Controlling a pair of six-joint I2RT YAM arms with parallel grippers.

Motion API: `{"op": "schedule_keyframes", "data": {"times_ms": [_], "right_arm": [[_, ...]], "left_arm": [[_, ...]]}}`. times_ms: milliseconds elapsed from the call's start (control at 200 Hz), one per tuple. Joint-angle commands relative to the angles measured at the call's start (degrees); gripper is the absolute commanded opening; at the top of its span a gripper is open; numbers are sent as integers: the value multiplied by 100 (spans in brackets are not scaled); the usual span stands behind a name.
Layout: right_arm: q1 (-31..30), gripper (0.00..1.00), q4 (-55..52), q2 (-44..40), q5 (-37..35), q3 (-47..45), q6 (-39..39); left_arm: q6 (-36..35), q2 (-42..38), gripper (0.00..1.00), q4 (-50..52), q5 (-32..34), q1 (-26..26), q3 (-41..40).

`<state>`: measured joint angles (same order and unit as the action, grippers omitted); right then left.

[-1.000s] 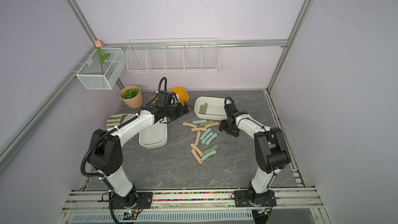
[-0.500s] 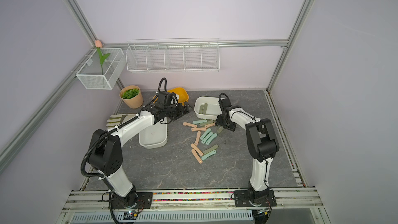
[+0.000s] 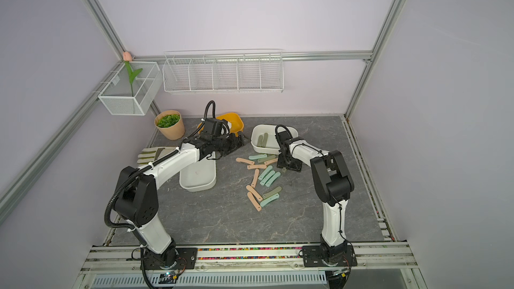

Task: Place the fruit knives into the storage box by color
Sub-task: Pick up the fruit knife from the center of the board.

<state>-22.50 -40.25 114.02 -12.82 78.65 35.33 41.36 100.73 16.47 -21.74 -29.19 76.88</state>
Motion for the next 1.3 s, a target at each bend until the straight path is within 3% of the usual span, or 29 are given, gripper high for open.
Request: {"op": "schedule_keyframes", "data": {"times_ms": [0,250,695,1060,1295], "right_arm": [[48,68,-166,-150,-123,-255,0],[152,54,91,-512,133,-803,36],[158,52,411,-434,555,-889,-458],[150,32,474,-327,754,-843,-632],[159,38,396,-283,592,-788,-706]], "left_arm": [[19,-161,99,-102,-75,25,-105],[78,-246,99,-163,-59,23,-186],[126,-380,99,-137,0,22,-261],[222,-404,99,-166,34,5,-270],[228,-366,99,-154,55,-27,-220]]}}
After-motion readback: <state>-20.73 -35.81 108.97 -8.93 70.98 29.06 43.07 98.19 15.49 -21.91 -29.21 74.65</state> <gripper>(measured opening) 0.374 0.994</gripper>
